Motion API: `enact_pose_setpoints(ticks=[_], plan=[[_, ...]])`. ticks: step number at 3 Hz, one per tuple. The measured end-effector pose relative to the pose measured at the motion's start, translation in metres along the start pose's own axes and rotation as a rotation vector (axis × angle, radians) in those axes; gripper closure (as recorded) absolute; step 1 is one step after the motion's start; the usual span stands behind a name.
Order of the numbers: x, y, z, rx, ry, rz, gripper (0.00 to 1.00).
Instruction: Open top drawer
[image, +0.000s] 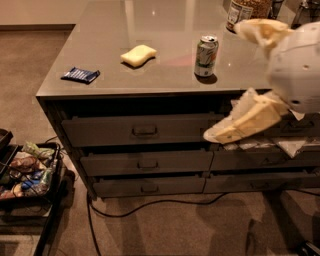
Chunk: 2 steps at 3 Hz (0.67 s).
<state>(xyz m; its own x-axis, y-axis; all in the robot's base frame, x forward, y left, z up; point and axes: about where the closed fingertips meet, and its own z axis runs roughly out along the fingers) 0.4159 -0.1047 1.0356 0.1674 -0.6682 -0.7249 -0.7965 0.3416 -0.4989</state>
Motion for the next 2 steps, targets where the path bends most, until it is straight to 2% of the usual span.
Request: enact_pose_setpoints(ticks=[1, 2], plan=[[-0.008, -0.001, 0.031, -0.061, -0.019, 0.021, 0.0], [0.009, 0.016, 0.057, -0.122, 0.007, 0.089, 0.0]])
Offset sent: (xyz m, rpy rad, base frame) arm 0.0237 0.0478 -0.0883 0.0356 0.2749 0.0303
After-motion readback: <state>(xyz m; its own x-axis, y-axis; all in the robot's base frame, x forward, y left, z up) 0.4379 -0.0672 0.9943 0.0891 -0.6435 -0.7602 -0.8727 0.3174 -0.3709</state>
